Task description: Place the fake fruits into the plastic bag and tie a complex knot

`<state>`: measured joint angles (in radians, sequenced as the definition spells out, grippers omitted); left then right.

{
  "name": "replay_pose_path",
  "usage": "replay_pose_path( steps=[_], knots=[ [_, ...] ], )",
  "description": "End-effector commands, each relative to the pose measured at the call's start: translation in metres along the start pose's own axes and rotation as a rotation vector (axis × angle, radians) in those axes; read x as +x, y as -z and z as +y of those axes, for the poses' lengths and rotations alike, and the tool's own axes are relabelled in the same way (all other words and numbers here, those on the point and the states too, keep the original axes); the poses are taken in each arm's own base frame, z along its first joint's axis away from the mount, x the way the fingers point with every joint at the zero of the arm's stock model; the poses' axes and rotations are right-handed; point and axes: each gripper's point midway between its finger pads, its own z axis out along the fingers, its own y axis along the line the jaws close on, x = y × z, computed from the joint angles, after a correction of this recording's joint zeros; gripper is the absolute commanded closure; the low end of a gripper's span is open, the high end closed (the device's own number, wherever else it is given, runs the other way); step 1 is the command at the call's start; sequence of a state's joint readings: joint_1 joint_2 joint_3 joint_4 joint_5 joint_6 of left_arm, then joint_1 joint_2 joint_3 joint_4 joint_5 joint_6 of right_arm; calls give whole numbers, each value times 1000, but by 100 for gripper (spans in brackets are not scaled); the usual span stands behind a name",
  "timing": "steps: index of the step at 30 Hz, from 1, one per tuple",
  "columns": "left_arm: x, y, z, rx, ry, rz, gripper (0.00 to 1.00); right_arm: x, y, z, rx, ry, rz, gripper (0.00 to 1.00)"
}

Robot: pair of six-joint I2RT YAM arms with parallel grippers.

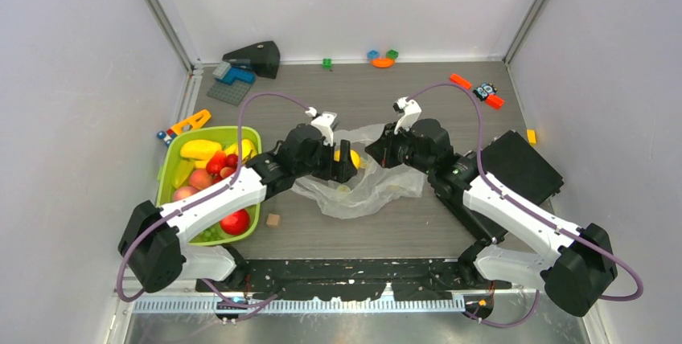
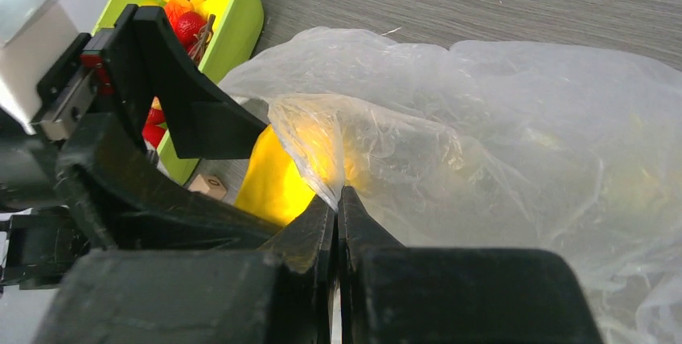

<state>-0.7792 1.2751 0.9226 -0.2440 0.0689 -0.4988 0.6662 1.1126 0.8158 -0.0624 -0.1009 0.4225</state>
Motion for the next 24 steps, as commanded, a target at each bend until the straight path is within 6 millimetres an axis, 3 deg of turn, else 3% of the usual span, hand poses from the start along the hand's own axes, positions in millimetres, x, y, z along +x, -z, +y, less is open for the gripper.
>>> replay_pose_path(
  steps=[1, 6, 16, 20, 24],
  knots=[
    [-32, -7, 11, -77, 66, -160, 64, -25, 5, 19, -53, 5, -63, 95],
    [-25, -23, 28, -155, 116, -173, 64, -24, 4, 20, -59, 2, -59, 95],
    [-8, -57, 7, -106, 131, -113, 62, -18, -1, 20, -61, -6, -43, 95],
    [0, -62, -3, -77, 120, -81, 52, -15, -3, 16, -49, -4, -37, 95],
    [-2, -59, -6, -57, 121, -101, 33, -13, -5, 15, -43, -5, -32, 95]
  ],
)
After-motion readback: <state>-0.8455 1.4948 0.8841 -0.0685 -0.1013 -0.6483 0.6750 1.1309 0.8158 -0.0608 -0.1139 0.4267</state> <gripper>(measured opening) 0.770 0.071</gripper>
